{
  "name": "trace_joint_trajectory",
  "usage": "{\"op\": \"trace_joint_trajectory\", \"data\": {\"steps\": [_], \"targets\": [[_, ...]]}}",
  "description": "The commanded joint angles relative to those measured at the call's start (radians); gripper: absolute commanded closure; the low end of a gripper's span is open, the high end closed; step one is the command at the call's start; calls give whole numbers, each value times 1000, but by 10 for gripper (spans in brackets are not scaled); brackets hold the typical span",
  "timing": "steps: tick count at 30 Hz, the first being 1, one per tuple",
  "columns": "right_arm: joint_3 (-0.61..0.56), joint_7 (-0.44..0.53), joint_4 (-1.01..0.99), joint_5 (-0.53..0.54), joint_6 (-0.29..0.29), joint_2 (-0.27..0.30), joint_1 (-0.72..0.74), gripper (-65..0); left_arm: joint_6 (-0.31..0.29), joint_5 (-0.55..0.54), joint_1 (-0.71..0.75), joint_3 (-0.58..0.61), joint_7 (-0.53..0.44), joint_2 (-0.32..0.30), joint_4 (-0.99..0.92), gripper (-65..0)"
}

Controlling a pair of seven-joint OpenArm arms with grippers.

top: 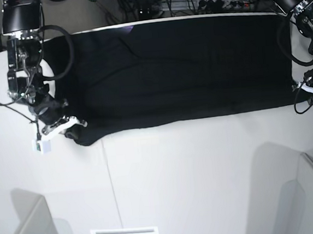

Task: Fold the T-shirt properly
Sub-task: 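Lift the hem and fold it over toward the shoulder edge with both grippers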

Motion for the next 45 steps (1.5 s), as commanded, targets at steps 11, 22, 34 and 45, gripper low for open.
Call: {"op": "trace_joint_trajectory", "data": {"steps": [11,22,34,45], "targets": [[43,10,150,8,3,10,-118,0,-10,-49,90,-3,-20,-36,54,0],[218,-178,309,8,3,-70,-181,0,-12,-49,134,-3,-20,-38,141,0],[227,-174,326,74,5,-87,-279,0,-12,-51,231,-3,-20,-52,164,0],[356,-183,340,321,3,-82,-386,0,-12,-51,332,-37,-20,-79,195,0]]}}
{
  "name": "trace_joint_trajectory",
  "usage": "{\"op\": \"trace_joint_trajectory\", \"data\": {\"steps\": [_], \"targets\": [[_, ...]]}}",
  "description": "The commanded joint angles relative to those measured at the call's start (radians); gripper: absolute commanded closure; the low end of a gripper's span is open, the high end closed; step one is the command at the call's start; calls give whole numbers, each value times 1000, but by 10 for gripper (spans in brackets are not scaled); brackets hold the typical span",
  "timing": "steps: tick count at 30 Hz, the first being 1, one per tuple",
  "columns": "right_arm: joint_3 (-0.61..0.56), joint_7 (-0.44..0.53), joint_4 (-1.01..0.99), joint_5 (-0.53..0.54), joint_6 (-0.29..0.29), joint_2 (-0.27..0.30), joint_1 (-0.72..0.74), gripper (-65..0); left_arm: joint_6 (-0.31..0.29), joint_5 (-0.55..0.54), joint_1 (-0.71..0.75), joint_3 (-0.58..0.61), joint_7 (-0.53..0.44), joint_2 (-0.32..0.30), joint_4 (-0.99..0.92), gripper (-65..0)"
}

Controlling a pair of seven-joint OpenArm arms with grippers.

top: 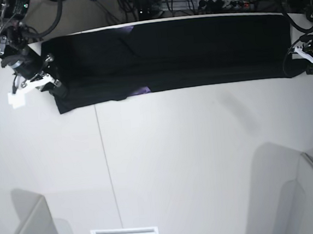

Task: Fold the T-shirt properly
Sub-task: 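Lift the hem and fold it over toward the shoulder edge with both grippers, then release the hem and raise both grippers off the folded shirt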

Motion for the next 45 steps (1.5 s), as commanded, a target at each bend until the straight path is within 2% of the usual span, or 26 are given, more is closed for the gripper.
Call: {"op": "trace_joint_trajectory", "data": {"steps": [1,10,15,18,21,28,34,38,40,41,43,45], "targets": [[11,15,19,15,6,10,-6,0,5,0,10,-13,-14,-20,32,0],[12,20,19,24,7,2,-99,0,5,1,105,-11,-14,-19,59,0],[15,25,19,141,7,1,-151,0,5,4,114,-11,-14,-17,58,0],[22,23,15,138,7,1,-155,0,5,11,116,-11,-14,-16,58,0],[20,23,12,84,9,-4,-158,0,5,11,117,-11,-14,-14,56,0],[19,23,11,-111,15,-99,-167,0,5,11,151,-8,-15,-13,55,0],[23,23,9,-146,15,-105,-167,0,5,11,180,-8,-15,-13,52,0],[25,21,9,-146,15,-102,-171,-3,5,11,183,-10,-15,-13,52,-247],[25,23,9,-148,15,-100,-179,-111,5,11,183,-16,-15,-11,52,-362],[25,25,9,-151,15,-99,-179,-143,5,11,183,-19,-15,-11,52,-397],[25,28,9,-208,15,-83,-178,-159,5,11,183,-20,-15,-11,52,-457],[25,61,11,-278,15,-85,-179,-159,5,7,183,-20,-17,-7,52,-472]]}}
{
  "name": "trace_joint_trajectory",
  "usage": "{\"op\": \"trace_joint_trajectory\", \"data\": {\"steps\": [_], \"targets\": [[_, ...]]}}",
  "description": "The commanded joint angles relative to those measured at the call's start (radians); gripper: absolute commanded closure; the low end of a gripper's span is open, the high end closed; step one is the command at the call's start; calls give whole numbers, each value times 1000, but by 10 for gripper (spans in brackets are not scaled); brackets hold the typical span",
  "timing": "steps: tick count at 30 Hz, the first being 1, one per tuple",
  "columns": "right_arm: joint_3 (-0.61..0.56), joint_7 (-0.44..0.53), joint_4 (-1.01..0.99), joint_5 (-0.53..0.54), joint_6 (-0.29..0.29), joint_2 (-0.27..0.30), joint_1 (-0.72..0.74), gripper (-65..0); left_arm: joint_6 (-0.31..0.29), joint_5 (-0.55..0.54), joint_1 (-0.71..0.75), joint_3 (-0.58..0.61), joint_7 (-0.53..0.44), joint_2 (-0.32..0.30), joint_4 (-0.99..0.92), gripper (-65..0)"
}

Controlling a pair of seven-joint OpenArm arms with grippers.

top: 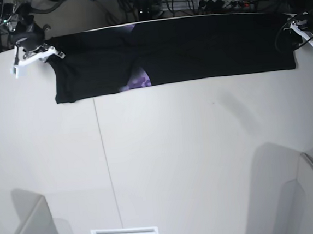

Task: Fold the T-shirt properly
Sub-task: 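Release the hem and raise both grippers off the folded shirt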

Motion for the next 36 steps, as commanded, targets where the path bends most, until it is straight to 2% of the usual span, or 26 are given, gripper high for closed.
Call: {"op": "trace_joint_trajectory", "data": {"steps": [1,3,5,6,7,8,10,13,16,18,22,25,28,32,36], "targets": [[7,37,16,-3,11,7,-11,-159,3,-5,1,-11,-14,0,13,-471],[2,100,16,-41,16,7,-19,-153,3,-2,-6,-11,-17,30,15,-469],[-2,153,16,-61,88,10,-24,-81,3,-2,-32,-7,-18,61,15,-434],[-12,169,16,-64,152,10,-16,-12,3,-1,-48,-8,-18,81,13,-380],[-15,173,16,-66,208,12,-4,0,5,1,-61,-10,-18,98,11,-313],[-16,173,15,-66,266,12,16,0,5,1,-73,-10,-18,113,8,-217],[-19,172,13,-67,343,12,59,0,9,1,-98,-3,-18,139,7,0],[-21,124,-33,-69,343,13,139,0,11,8,-124,0,-18,167,5,0],[-18,60,-122,-69,343,29,236,0,11,111,-167,1,-18,202,-4,0],[-15,61,-191,-69,343,29,280,0,6,192,-207,1,-18,227,-38,0],[-13,63,-281,-101,341,50,332,0,5,286,-246,29,-37,247,-145,0],[-13,63,-340,-193,341,47,363,0,9,312,-231,73,-158,247,-210,0],[-12,92,-389,-267,341,46,378,0,11,321,-214,92,-224,245,-260,0],[-13,121,-361,-278,341,46,371,0,11,311,-214,89,-229,242,-285,0],[-21,106,-191,-278,341,46,312,0,11,309,-203,87,-229,247,-194,0]]}}
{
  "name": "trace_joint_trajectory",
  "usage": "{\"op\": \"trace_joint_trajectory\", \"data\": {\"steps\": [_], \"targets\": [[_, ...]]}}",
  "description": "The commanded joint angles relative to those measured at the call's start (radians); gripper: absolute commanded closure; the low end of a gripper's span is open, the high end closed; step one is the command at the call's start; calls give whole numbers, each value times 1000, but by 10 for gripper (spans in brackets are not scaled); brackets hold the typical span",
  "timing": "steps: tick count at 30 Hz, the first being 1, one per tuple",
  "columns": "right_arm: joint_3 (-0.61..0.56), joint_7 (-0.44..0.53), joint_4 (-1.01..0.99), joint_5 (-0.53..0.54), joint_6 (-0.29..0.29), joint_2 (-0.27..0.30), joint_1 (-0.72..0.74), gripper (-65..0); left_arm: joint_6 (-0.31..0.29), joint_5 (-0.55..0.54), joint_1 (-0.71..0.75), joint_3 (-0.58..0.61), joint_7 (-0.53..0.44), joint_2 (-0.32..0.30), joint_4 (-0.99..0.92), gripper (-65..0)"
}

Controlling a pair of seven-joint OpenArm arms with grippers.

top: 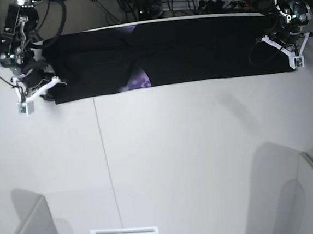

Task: Fold the T-shirt properly
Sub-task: 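Release the hem and raise both grippers off the folded shirt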

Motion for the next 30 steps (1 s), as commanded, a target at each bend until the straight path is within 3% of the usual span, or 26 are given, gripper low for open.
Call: {"op": "trace_joint_trajectory", "data": {"steps": [1,6,22,30], "targets": [[2,-2,68,17,12,10,-12,0,-4,-4,12,-3,-20,-10,48,0],[1,-111,197,15,12,-44,-71,0,-4,2,19,1,-20,-9,72,0],[-1,-117,7,15,12,-53,-116,0,-4,7,-31,4,-29,-17,-159,0],[-1,-115,-131,12,12,-42,-8,0,-2,10,-79,7,-25,-14,-165,0]]}}
